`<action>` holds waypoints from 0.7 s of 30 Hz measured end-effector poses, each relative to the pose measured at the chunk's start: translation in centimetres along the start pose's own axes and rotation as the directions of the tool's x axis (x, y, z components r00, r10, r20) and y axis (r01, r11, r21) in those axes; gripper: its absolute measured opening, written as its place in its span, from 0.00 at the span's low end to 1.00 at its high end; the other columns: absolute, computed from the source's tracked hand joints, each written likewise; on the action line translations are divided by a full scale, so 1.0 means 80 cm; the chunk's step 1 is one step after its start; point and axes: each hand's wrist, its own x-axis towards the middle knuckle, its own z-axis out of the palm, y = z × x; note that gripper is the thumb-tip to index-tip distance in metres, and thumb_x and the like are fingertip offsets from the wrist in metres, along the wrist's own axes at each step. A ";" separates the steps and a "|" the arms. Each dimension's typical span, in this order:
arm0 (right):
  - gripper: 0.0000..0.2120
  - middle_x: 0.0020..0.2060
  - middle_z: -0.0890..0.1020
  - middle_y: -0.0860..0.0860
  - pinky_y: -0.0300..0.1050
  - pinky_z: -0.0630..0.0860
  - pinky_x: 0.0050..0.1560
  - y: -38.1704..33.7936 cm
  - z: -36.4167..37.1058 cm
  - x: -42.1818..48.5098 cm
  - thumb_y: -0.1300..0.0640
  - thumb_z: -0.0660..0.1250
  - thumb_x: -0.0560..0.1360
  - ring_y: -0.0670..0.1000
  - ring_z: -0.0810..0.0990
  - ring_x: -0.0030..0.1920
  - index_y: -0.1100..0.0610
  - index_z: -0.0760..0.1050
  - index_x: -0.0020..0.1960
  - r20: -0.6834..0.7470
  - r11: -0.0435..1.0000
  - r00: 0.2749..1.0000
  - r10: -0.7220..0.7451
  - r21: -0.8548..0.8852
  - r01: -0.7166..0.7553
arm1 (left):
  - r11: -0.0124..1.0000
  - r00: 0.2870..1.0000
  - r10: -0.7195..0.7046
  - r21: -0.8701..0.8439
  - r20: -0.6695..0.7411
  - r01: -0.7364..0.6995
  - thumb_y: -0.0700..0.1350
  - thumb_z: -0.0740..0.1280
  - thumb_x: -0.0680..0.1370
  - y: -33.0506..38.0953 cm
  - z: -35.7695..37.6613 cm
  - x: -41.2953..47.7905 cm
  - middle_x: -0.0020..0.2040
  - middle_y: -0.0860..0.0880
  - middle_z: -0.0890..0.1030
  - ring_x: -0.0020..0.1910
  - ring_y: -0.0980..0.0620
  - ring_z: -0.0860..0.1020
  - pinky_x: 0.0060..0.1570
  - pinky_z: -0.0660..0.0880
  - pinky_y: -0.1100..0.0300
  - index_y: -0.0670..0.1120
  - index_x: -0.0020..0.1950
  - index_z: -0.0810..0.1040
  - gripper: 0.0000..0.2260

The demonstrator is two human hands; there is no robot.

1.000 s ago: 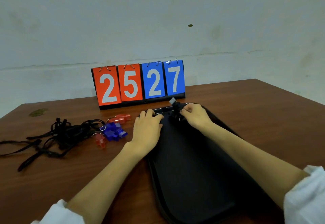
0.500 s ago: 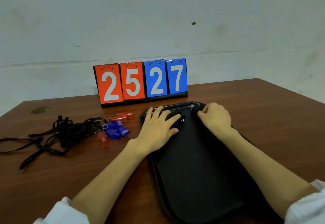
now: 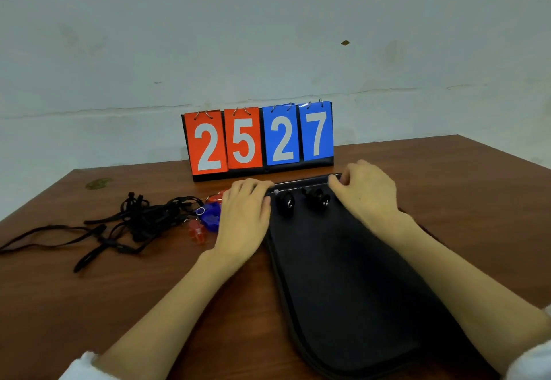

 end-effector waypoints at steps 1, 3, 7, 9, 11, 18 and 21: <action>0.16 0.39 0.78 0.52 0.38 0.67 0.32 -0.014 -0.002 -0.004 0.46 0.61 0.76 0.47 0.74 0.35 0.57 0.76 0.40 0.047 0.998 0.998 -0.047 0.052 0.044 | 0.999 1.000 -0.029 0.038 -0.008 0.030 0.41 0.61 0.79 -0.014 -0.011 -0.007 0.59 0.50 0.75 0.62 0.53 0.69 0.62 0.63 0.57 0.49 0.61 0.75 0.12; 0.14 0.40 0.81 0.52 0.37 0.68 0.33 -0.044 -0.006 -0.014 0.47 0.62 0.77 0.46 0.76 0.36 0.56 0.78 0.42 0.188 0.983 0.975 -0.122 0.157 0.092 | 0.985 0.993 -0.118 0.129 0.000 0.117 0.39 0.64 0.76 -0.042 -0.035 -0.020 0.56 0.50 0.75 0.59 0.52 0.70 0.61 0.65 0.56 0.48 0.55 0.77 0.10; 0.13 0.41 0.82 0.51 0.43 0.74 0.42 -0.090 -0.005 -0.038 0.48 0.63 0.76 0.50 0.80 0.42 0.56 0.79 0.44 0.329 0.957 0.920 -0.215 0.257 0.132 | 0.905 0.923 -0.380 0.185 -0.056 0.383 0.47 0.66 0.75 -0.067 -0.074 -0.026 0.50 0.48 0.72 0.44 0.51 0.74 0.45 0.71 0.56 0.48 0.48 0.71 0.06; 0.12 0.40 0.82 0.50 0.45 0.76 0.43 -0.105 0.000 -0.051 0.48 0.63 0.76 0.49 0.79 0.41 0.55 0.79 0.44 0.303 0.947 0.919 -0.252 0.273 0.170 | 0.846 0.871 -0.490 0.241 0.005 0.475 0.51 0.65 0.75 -0.066 -0.081 -0.023 0.50 0.48 0.71 0.40 0.51 0.73 0.38 0.70 0.58 0.48 0.50 0.68 0.10; 0.11 0.39 0.82 0.49 0.45 0.77 0.44 -0.114 0.006 -0.060 0.48 0.62 0.76 0.48 0.79 0.41 0.54 0.79 0.44 0.269 0.936 0.923 -0.275 0.292 0.194 | 0.830 0.854 -0.513 0.303 0.084 0.469 0.52 0.66 0.74 -0.061 -0.083 -0.023 0.50 0.49 0.71 0.41 0.50 0.74 0.36 0.69 0.58 0.48 0.49 0.68 0.11; 0.06 0.39 0.81 0.44 0.43 0.79 0.48 -0.106 0.009 -0.070 0.51 0.65 0.75 0.43 0.78 0.41 0.51 0.78 0.48 0.221 0.879 0.917 -0.333 0.424 0.217 | 0.883 0.885 -0.463 0.109 0.056 0.456 0.43 0.67 0.74 -0.040 -0.078 -0.025 0.48 0.50 0.73 0.40 0.54 0.72 0.33 0.65 0.65 0.48 0.45 0.72 0.04; 0.12 0.42 0.79 0.43 0.41 0.79 0.47 -0.104 0.004 -0.071 0.54 0.69 0.72 0.43 0.79 0.40 0.49 0.75 0.56 0.189 0.811 0.881 -0.435 0.506 0.292 | 0.813 0.866 -0.500 -0.335 0.015 0.476 0.43 0.66 0.76 -0.017 -0.086 -0.019 0.44 0.51 0.77 0.37 0.55 0.76 0.33 0.71 0.65 0.49 0.43 0.75 0.02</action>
